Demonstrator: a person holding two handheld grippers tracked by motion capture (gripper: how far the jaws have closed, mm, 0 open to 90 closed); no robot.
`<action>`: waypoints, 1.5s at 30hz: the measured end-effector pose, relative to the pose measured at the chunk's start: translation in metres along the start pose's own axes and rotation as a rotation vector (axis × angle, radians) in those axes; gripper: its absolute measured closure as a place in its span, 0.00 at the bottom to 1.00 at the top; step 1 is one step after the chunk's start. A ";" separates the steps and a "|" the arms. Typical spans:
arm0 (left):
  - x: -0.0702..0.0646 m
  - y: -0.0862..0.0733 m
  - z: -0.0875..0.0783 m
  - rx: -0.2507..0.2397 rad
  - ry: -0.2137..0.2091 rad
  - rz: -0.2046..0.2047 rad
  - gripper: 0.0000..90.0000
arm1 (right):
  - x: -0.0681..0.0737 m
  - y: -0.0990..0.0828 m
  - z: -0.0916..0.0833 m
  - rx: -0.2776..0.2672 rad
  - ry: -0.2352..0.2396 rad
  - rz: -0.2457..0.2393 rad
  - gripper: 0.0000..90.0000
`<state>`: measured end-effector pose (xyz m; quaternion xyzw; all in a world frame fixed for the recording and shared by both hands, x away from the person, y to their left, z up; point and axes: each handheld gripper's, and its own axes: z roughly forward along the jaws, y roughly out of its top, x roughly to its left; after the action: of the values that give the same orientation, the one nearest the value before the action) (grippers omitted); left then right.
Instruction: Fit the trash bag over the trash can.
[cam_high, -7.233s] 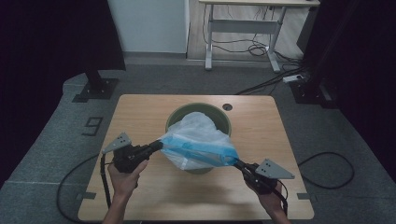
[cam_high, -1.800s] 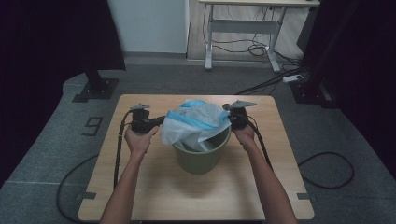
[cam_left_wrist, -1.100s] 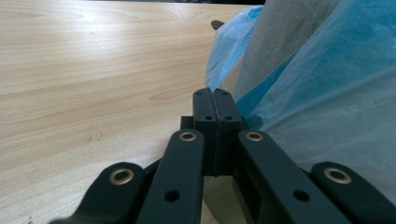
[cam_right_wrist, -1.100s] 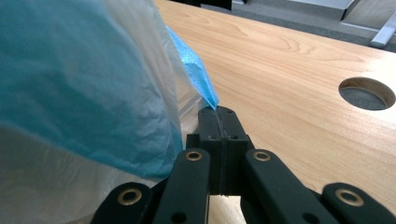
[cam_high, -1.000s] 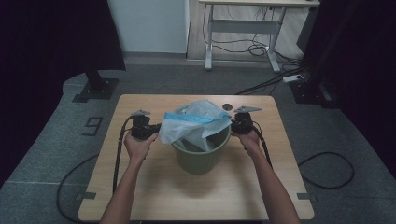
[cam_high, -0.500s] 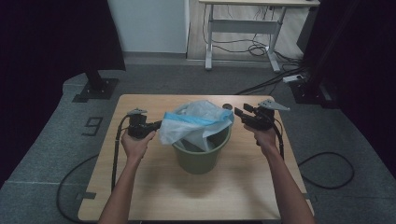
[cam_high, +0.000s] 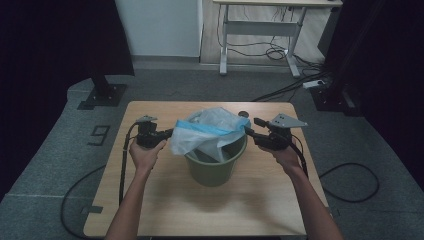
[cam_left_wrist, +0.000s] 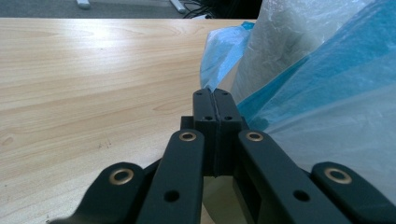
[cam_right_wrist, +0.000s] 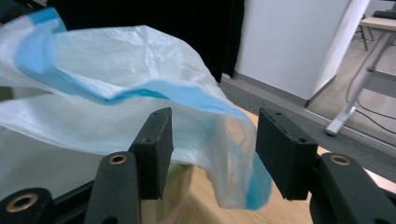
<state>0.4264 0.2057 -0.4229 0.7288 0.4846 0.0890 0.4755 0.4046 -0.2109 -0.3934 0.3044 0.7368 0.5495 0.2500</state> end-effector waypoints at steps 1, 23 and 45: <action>0.000 0.001 0.000 0.001 0.001 0.002 1.00 | 0.001 0.001 0.000 -0.001 0.003 0.001 0.50; -0.001 0.001 -0.004 -0.010 -0.007 0.002 1.00 | 0.046 0.009 -0.012 0.006 0.143 -0.081 0.99; 0.002 0.002 -0.001 -0.011 -0.015 -0.018 1.00 | 0.027 0.010 0.004 0.023 -0.047 -0.179 0.62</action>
<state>0.4277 0.2079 -0.4212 0.7223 0.4871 0.0818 0.4840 0.3905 -0.1872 -0.3856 0.2533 0.7612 0.5091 0.3119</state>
